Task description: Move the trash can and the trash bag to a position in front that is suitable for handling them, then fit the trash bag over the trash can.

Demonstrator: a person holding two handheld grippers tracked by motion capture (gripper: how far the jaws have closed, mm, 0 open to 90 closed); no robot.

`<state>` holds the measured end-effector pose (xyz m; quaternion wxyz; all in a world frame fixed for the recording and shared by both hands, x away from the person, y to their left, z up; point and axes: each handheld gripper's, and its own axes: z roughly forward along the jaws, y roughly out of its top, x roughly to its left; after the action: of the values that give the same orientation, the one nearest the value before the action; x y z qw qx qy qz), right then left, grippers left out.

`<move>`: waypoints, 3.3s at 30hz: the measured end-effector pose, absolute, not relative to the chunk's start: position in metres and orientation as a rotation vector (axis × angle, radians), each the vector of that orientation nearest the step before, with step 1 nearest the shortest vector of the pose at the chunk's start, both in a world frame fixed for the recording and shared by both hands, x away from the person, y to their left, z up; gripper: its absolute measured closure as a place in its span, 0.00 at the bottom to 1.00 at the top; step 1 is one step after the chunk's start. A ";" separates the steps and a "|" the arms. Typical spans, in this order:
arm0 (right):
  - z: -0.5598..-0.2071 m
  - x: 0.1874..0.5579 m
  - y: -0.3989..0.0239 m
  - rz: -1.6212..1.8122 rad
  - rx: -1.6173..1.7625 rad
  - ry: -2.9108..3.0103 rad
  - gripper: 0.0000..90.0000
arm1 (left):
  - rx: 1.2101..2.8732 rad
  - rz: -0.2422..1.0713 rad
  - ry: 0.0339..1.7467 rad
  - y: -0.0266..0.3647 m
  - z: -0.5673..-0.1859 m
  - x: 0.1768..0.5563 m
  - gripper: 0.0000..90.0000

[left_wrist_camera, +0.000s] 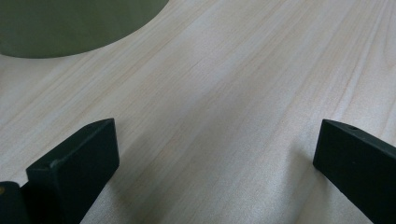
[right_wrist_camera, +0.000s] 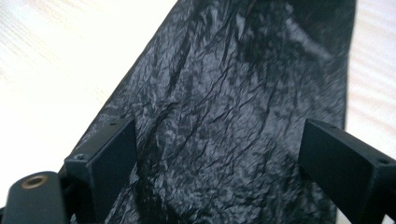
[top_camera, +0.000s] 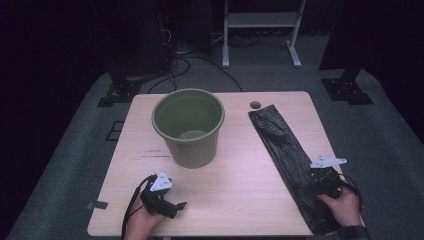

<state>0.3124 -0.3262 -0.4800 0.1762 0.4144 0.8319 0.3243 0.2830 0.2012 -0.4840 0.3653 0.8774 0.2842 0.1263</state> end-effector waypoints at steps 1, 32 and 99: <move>-0.480 0.312 -0.326 0.918 1.173 2.356 0.11 | 2.255 0.327 0.733 0.201 -0.484 0.283 0.00; -0.486 0.310 -0.332 1.000 1.176 2.332 0.11 | 2.113 0.276 0.787 0.220 -0.436 0.292 0.00; -0.487 0.309 -0.332 1.007 1.177 2.322 0.11 | 2.015 0.326 0.848 0.250 -0.311 0.411 0.00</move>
<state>0.3093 -0.3323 -0.4867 0.1743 0.4154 0.8191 0.3551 0.4109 0.2504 -0.3106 0.4489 0.8146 0.3428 0.1316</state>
